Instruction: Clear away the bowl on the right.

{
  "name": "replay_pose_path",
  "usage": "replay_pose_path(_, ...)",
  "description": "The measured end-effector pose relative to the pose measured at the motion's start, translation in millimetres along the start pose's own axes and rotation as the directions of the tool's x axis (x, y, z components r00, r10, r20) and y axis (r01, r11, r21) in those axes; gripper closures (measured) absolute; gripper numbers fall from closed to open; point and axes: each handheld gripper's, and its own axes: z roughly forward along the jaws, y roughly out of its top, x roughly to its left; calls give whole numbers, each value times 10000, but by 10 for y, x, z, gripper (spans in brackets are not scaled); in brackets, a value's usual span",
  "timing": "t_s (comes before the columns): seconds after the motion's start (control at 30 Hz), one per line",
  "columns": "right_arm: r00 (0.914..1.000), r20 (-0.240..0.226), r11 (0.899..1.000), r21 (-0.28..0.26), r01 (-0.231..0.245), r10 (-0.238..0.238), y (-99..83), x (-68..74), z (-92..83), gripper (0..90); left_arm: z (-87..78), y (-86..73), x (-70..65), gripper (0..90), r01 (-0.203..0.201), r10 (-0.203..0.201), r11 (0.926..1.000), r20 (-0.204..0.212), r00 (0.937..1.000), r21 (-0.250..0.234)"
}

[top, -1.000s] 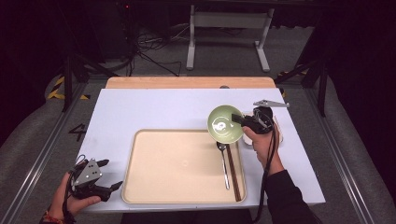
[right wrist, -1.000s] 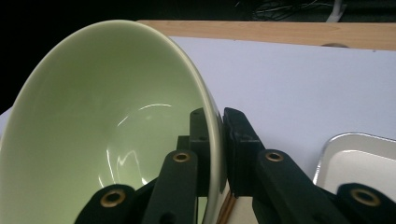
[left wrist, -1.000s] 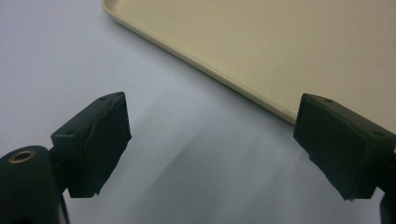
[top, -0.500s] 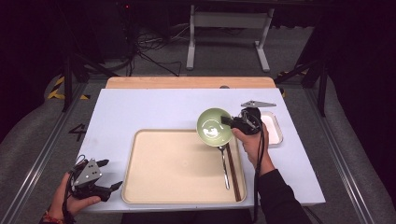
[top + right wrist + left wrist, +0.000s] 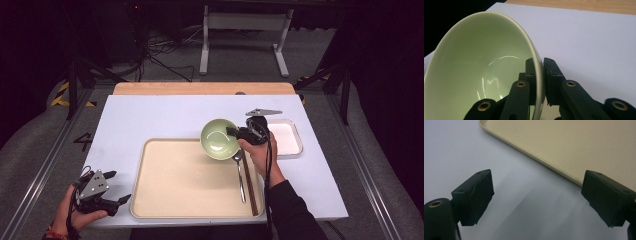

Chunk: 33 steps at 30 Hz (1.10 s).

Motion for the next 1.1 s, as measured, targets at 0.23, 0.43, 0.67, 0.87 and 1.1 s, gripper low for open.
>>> replay_pose_path(0.23,9999,-107,9994,314,130,-127,-13,69,138,829,-2,-1,1,117,2,-2,10000,-2,10000,-6)
replay_pose_path(0.43,9998,-155,9981,592,158,-149,-35,103,260,829,2,-5,2,117,-1,1,10000,21,10000,10)
replay_pose_path(0.67,9997,-179,9956,925,177,-161,-61,125,390,828,3,-6,3,117,-13,13,10000,20,10000,31)
replay_pose_path(0.87,9998,-129,9926,1201,154,-140,-92,129,469,823,8,-6,1,117,-29,28,10000,35,10000,50)
replay_pose_path(1.1,9998,-60,9890,1472,-176,187,-122,63,596,822,8,-6,5,117,-40,40,10000,12,10000,67)
